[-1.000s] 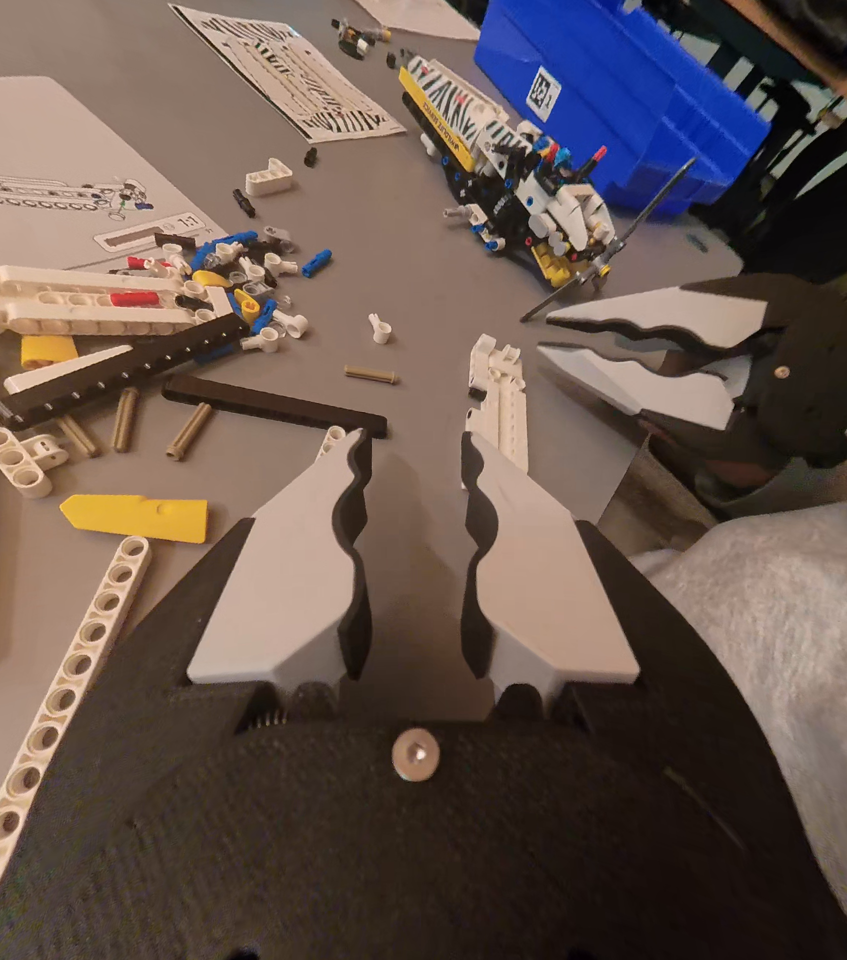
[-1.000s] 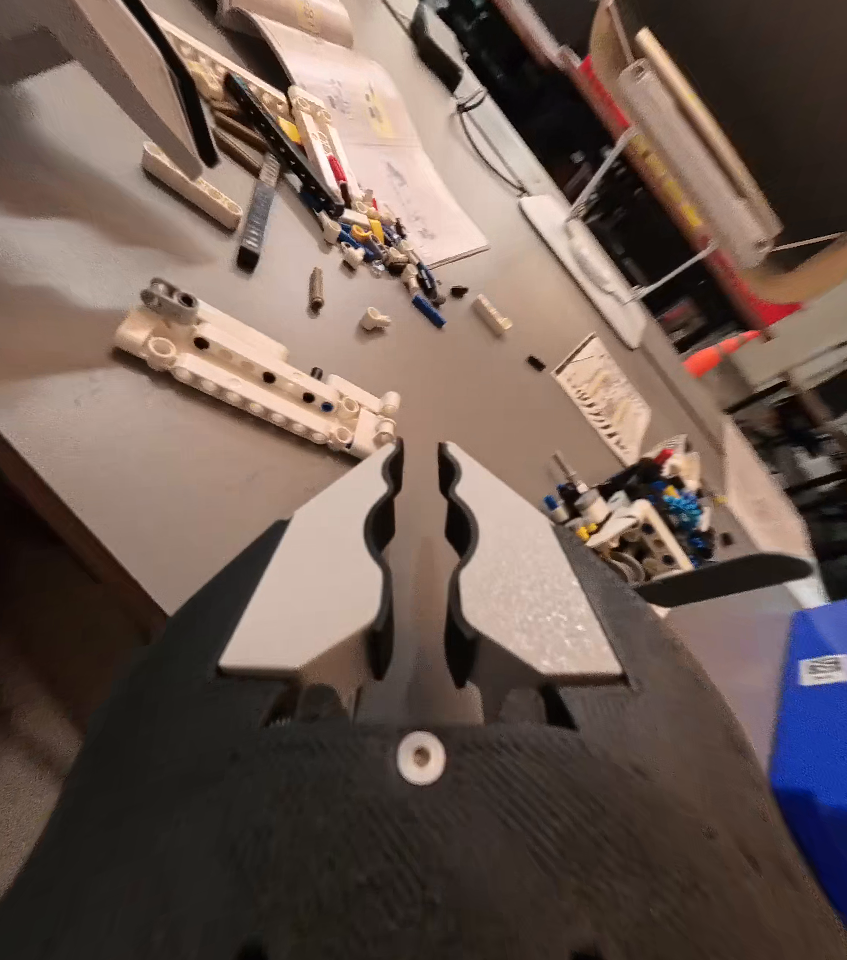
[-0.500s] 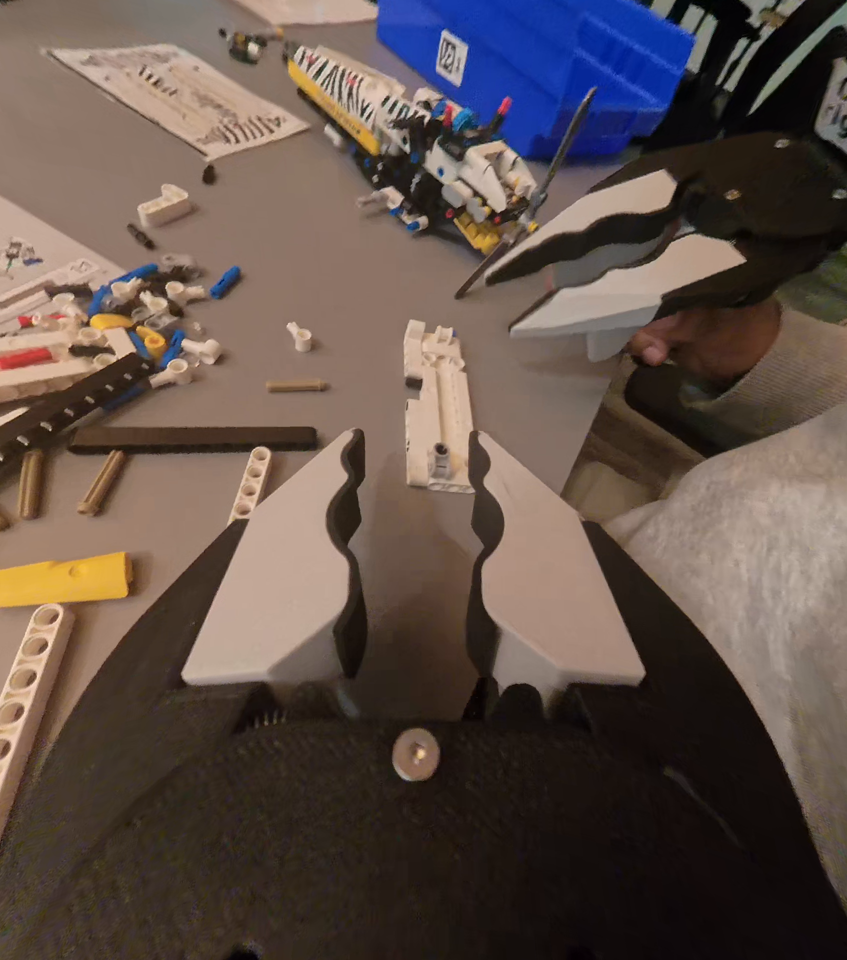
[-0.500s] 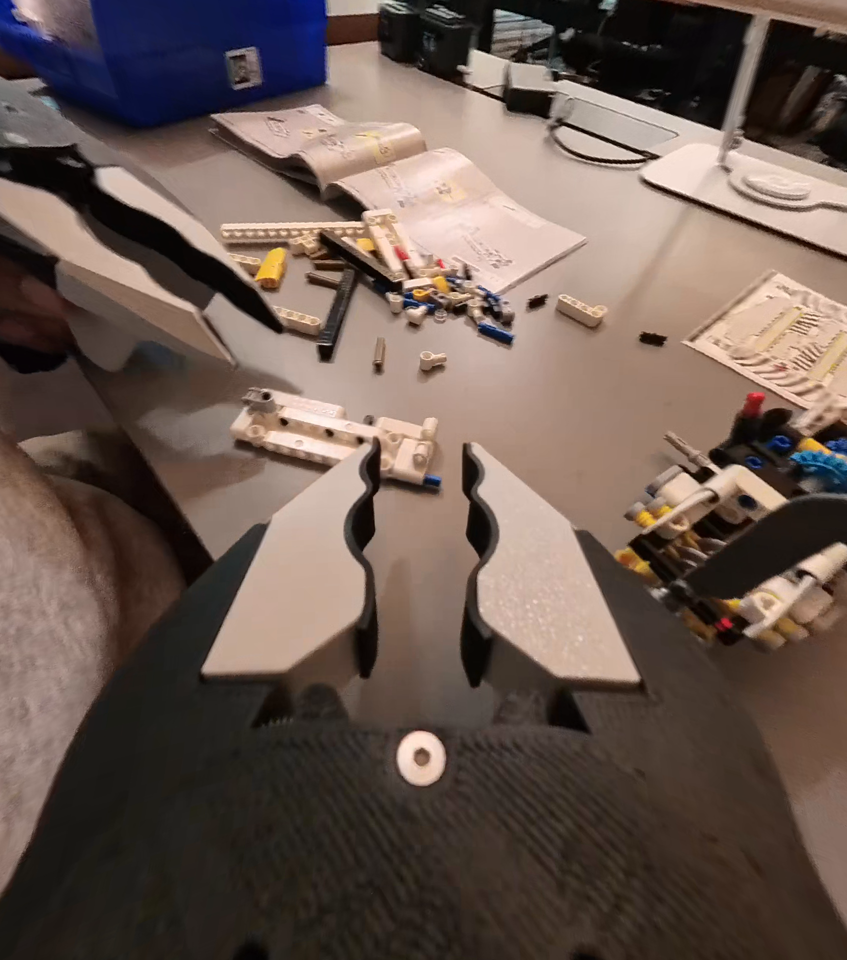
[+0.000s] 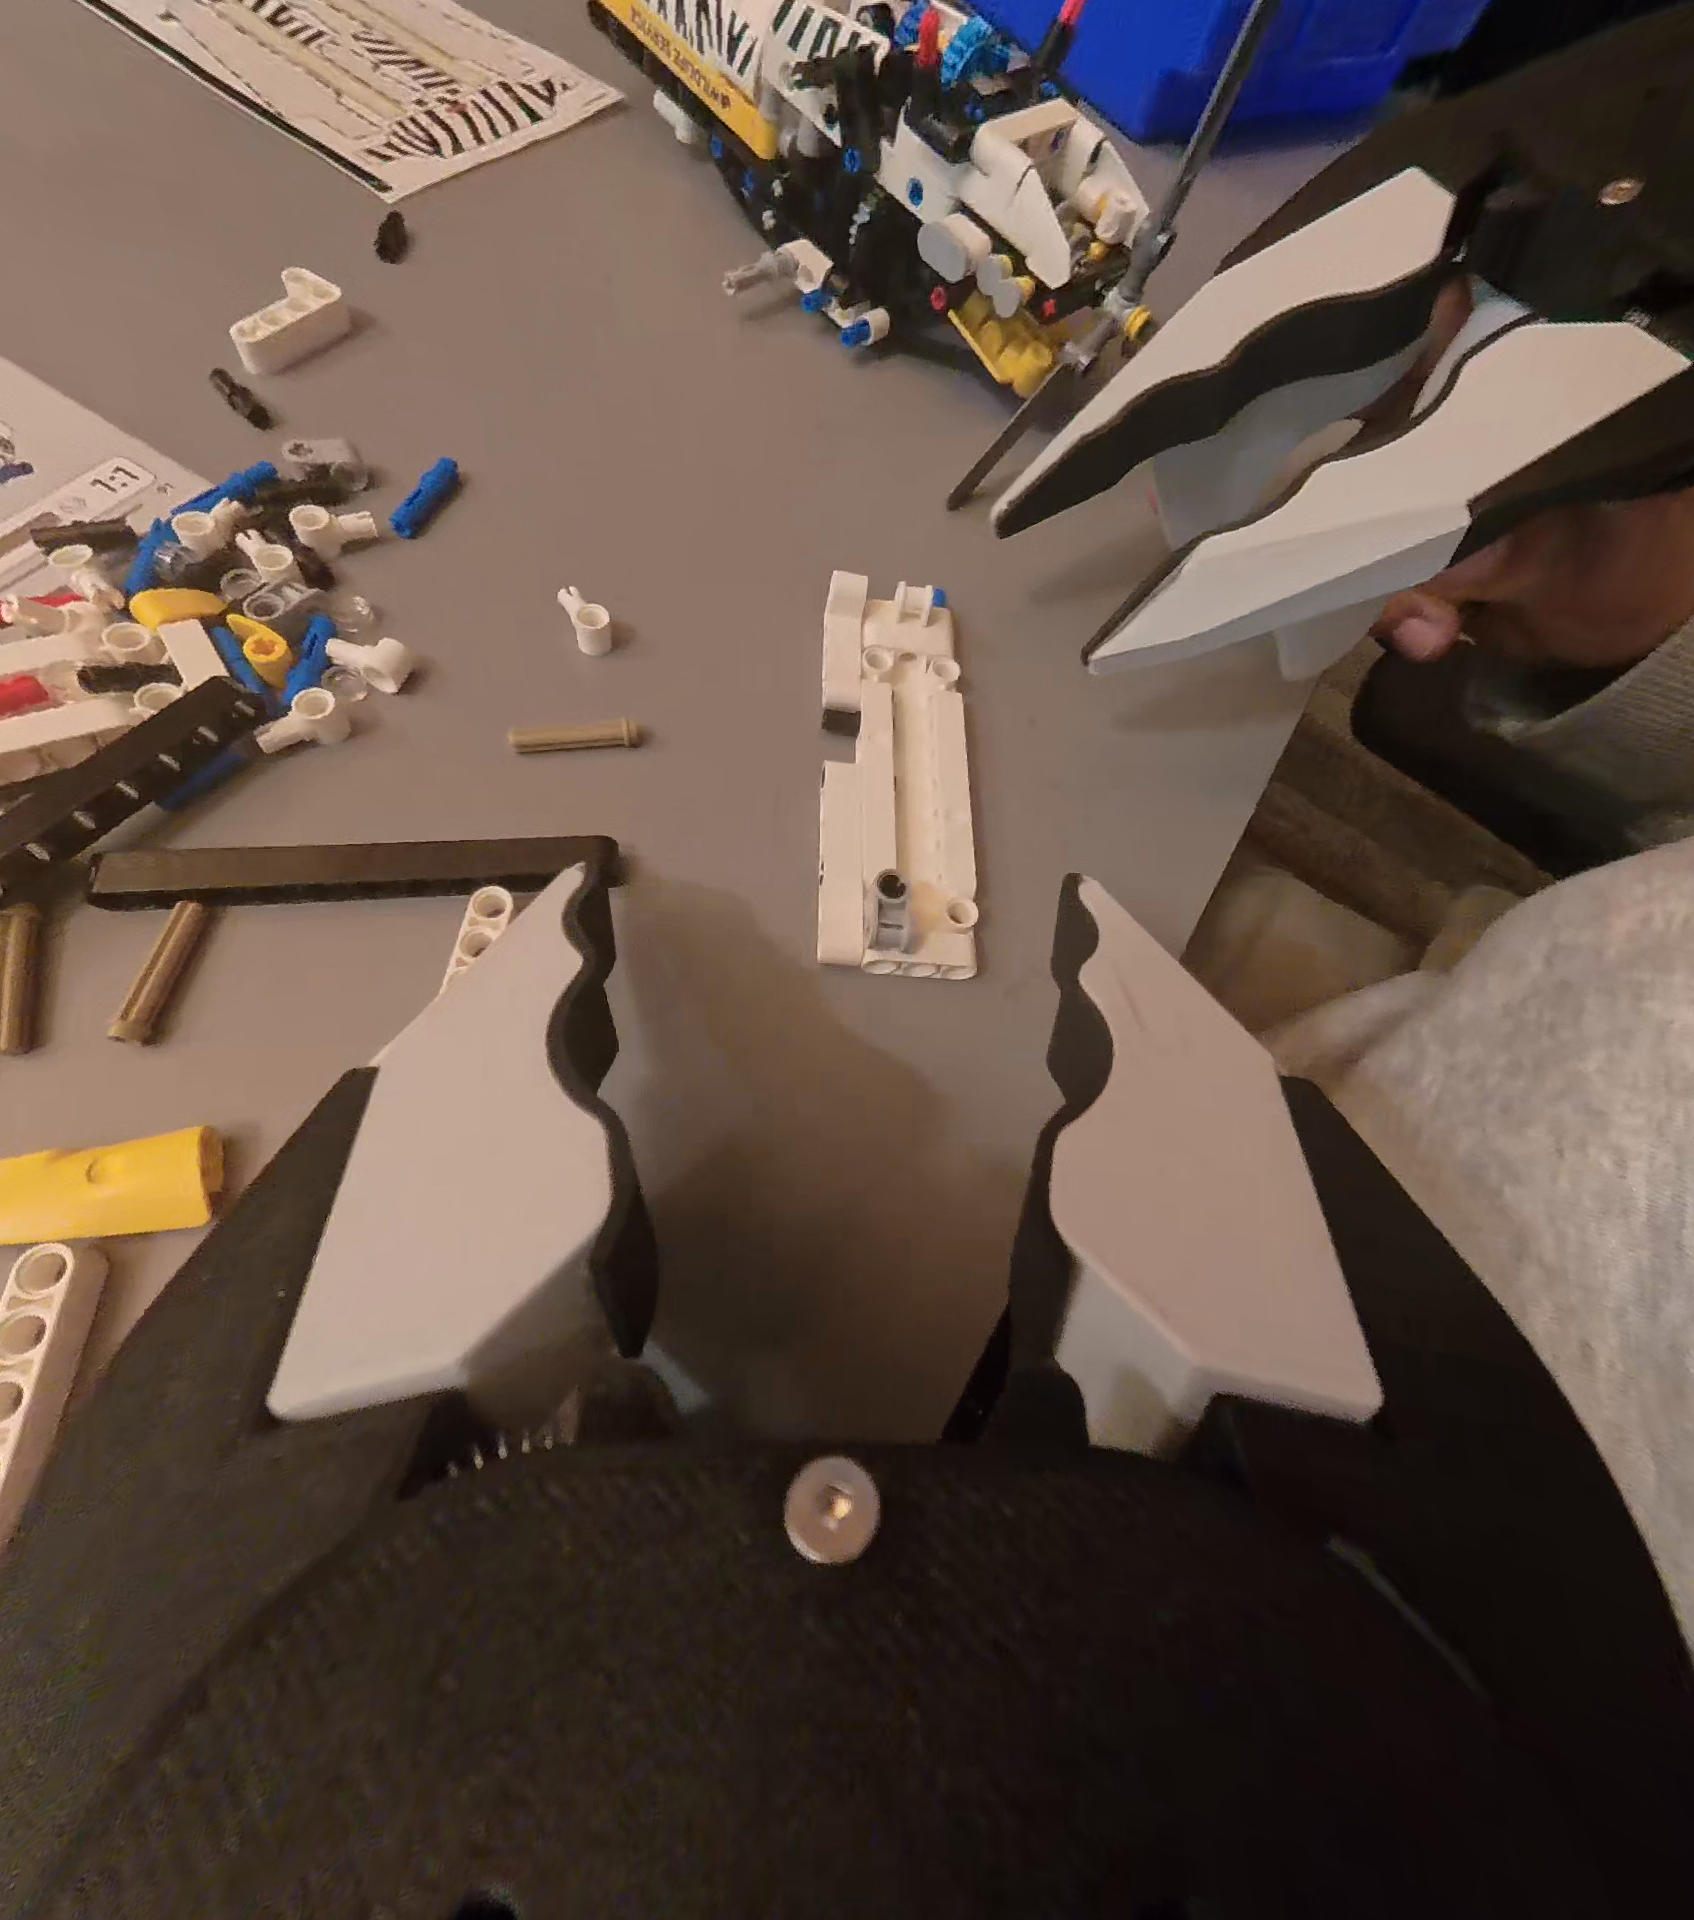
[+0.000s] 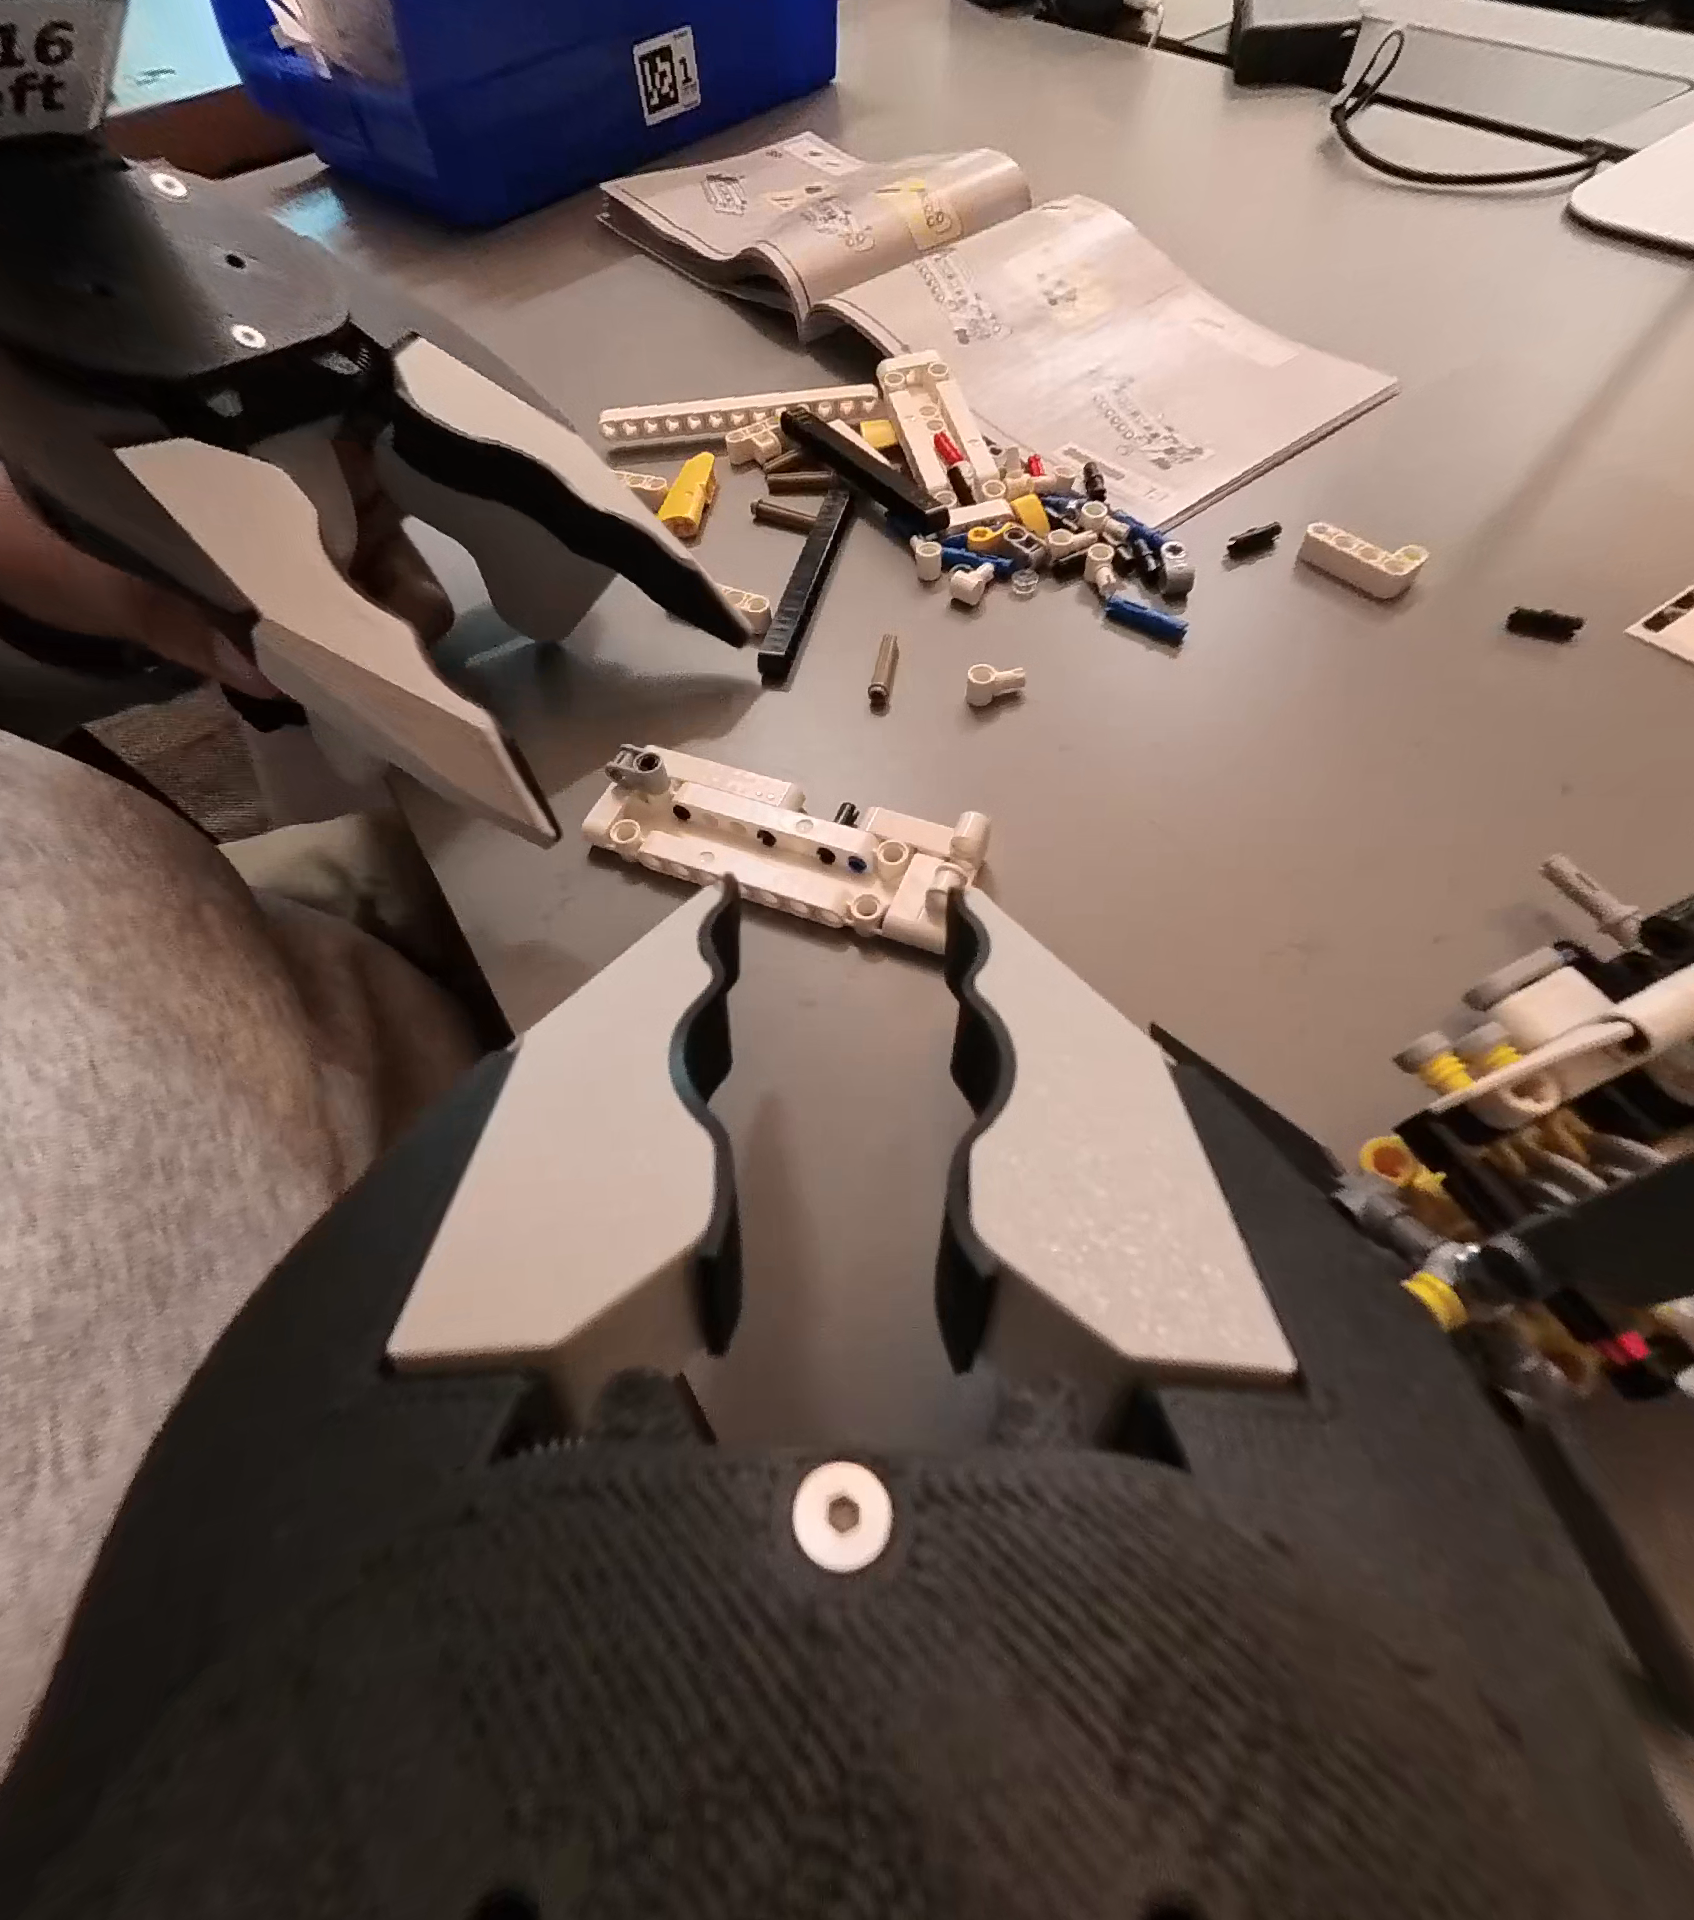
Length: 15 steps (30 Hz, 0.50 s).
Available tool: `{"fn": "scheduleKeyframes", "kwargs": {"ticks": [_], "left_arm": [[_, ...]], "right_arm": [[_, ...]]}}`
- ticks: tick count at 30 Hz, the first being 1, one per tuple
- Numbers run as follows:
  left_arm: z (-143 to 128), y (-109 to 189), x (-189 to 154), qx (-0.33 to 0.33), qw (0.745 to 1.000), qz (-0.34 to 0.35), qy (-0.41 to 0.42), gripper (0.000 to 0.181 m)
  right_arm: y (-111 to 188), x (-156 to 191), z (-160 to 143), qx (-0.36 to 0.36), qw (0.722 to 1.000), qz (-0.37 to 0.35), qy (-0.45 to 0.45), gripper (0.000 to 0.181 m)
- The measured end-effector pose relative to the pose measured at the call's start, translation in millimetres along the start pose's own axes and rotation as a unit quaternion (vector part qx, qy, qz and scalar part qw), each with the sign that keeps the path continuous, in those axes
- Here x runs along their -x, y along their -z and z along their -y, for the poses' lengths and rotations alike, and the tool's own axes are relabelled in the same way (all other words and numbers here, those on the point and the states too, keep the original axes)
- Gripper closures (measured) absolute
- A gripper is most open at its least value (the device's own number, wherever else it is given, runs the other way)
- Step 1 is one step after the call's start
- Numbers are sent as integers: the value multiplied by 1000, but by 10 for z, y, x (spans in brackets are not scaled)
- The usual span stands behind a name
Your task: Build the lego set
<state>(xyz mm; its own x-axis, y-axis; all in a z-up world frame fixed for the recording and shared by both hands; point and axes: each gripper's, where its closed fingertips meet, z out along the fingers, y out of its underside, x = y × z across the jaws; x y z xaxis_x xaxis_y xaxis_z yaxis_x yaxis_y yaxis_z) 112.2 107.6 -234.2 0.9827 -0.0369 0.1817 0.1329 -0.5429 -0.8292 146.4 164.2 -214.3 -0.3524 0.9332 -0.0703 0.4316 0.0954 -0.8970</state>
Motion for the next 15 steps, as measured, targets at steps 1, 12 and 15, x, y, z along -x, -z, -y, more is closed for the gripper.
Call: {"fn": "scheduleKeyframes", "kwargs": {"ticks": [1,12,15], "left_arm": [[-3,-4,11,1,1000,6,-1,97],[39,26,243,-16,996,64,54,128],[48,39,286,-21,995,72,68,132]], "right_arm": [[0,2,1,-1,1000,-3,5,144],[-5,-9,-5,4,1000,13,-19,146],[-3,-21,-3,2,1000,6,-16,147]]}}
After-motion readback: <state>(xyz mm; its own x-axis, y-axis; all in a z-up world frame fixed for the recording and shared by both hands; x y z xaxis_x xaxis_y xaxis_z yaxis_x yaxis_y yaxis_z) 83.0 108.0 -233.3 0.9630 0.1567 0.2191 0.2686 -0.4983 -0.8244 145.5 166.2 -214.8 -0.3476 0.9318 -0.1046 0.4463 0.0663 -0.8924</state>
